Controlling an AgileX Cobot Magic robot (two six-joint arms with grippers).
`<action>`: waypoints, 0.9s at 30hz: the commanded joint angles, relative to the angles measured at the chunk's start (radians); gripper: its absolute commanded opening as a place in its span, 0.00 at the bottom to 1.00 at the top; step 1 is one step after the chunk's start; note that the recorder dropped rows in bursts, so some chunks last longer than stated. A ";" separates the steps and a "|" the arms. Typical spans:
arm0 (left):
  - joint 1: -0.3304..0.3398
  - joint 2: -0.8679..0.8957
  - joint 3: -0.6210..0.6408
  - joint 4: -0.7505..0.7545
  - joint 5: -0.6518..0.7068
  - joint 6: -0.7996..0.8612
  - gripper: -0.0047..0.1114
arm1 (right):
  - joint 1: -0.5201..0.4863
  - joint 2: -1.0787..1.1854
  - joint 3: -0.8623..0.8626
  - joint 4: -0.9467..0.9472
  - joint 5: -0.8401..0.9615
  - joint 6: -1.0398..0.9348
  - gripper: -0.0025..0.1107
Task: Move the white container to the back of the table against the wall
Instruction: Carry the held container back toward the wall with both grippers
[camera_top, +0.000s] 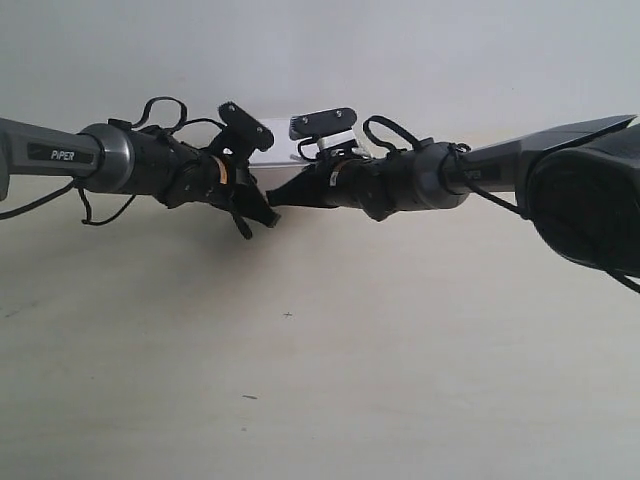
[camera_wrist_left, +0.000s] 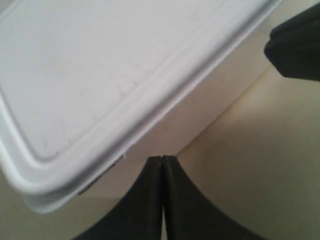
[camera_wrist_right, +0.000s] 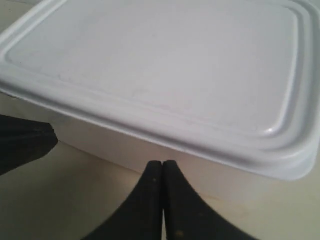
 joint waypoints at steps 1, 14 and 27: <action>0.004 -0.005 0.000 0.000 -0.042 0.000 0.04 | -0.012 0.000 -0.019 -0.008 -0.027 -0.030 0.02; 0.020 0.011 0.000 0.000 -0.157 0.000 0.04 | -0.029 0.031 -0.054 -0.008 -0.083 -0.046 0.02; 0.020 0.081 -0.091 -0.002 -0.170 -0.003 0.04 | -0.031 0.031 -0.054 -0.002 -0.122 -0.096 0.02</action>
